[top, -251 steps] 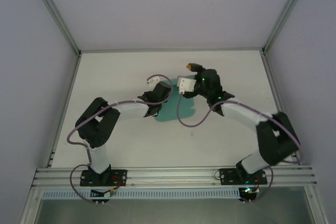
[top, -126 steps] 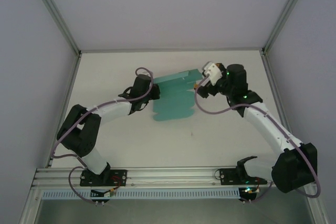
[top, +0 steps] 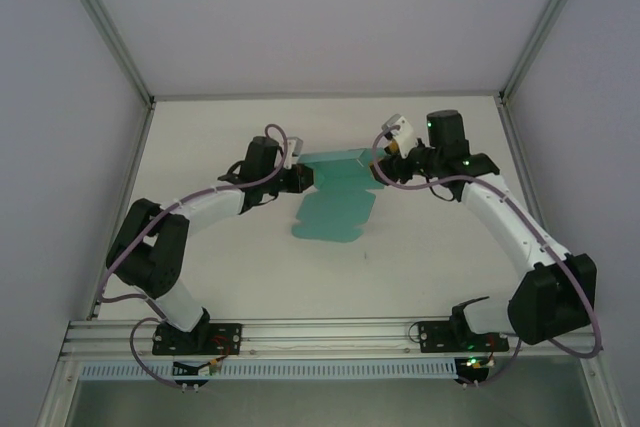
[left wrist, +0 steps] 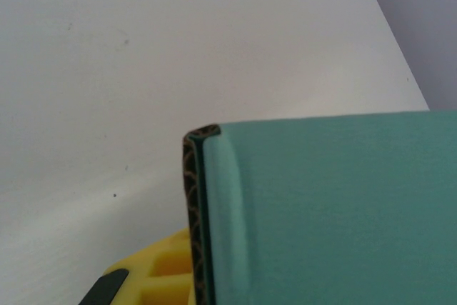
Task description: Assemble paper box
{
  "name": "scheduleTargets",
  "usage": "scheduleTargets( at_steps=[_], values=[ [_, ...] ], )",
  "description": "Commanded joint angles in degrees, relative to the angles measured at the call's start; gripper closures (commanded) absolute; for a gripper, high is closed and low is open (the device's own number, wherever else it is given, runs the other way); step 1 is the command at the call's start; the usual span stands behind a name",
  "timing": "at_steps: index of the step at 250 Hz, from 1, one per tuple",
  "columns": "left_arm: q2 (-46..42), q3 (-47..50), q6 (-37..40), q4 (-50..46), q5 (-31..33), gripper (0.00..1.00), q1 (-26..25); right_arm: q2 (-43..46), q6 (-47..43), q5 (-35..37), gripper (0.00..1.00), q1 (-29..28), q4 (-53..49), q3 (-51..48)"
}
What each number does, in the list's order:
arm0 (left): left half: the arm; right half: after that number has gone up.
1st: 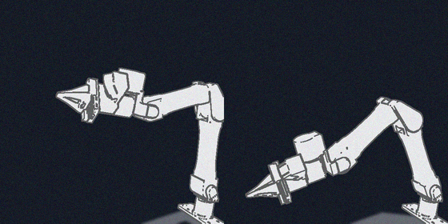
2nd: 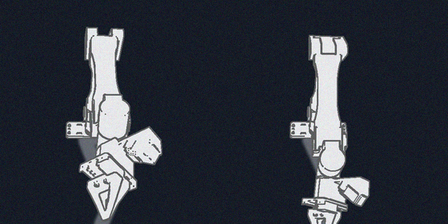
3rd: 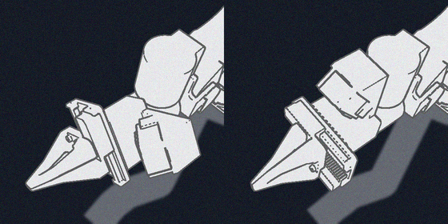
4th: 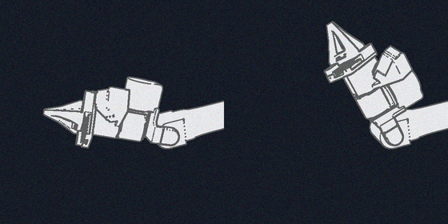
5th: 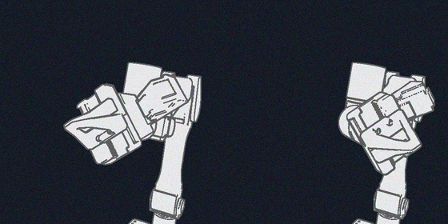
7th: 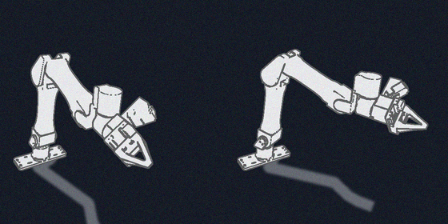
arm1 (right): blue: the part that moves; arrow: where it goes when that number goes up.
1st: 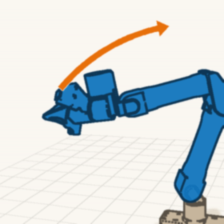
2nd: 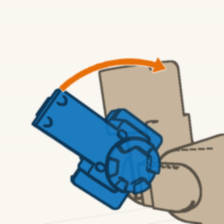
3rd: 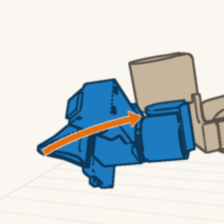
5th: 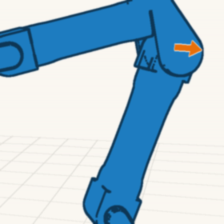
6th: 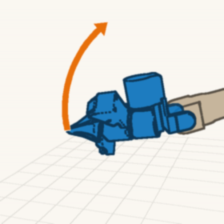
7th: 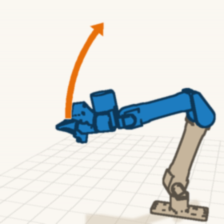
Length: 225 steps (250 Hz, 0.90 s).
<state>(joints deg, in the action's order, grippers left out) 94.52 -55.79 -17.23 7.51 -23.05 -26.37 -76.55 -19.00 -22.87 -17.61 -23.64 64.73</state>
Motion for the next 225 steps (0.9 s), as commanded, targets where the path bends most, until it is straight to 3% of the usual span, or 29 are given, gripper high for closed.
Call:
scheduleTargets(
  at_steps=[1, 29, 56, 116, 140, 185, 225],
  values=[
    [-0.1, -2.6, 0.5, -0.7, -2.1, 1.0, -0.2, -0.5, 0.5, -4.1, 0.51, 0.1, -2.6, 0.9],
    [1.2, -3.4, -0.9, -0.3, -1.6, 1.0, -0.2, -0.7, 0.8, -5.7, 0.77, 0.1, -3.2, 1.0],
    [3.1, -6.8, -3.9, -5.4, 5.3, 1.0, -0.2, -0.6, 1.7, -6.5, 1.0, 0.1, -3.7, 1.3],
    [9.2, -16.3, -11.5, -23.0, 25.1, 1.0, -1.5, -0.5, 7.6, -5.8, 1.0, -1.6, 0.6, 0.1],
    [11.7, -21.3, -14.9, -34.3, 33.6, 1.0, -2.2, -0.8, 7.9, -3.9, 1.0, -2.4, 0.9, -0.2],
    [13.6, -24.8, -17.8, -41.4, 37.8, 1.0, -2.2, -1.3, 8.0, -4.6, 1.0, -2.7, 1.4, -0.4],
    [12.3, -23.6, -16.7, -38.5, 35.2, 1.0, -2.4, -2.0, 8.4, -6.1, 1.0, -2.8, 2.4, -0.8]
  ],
)
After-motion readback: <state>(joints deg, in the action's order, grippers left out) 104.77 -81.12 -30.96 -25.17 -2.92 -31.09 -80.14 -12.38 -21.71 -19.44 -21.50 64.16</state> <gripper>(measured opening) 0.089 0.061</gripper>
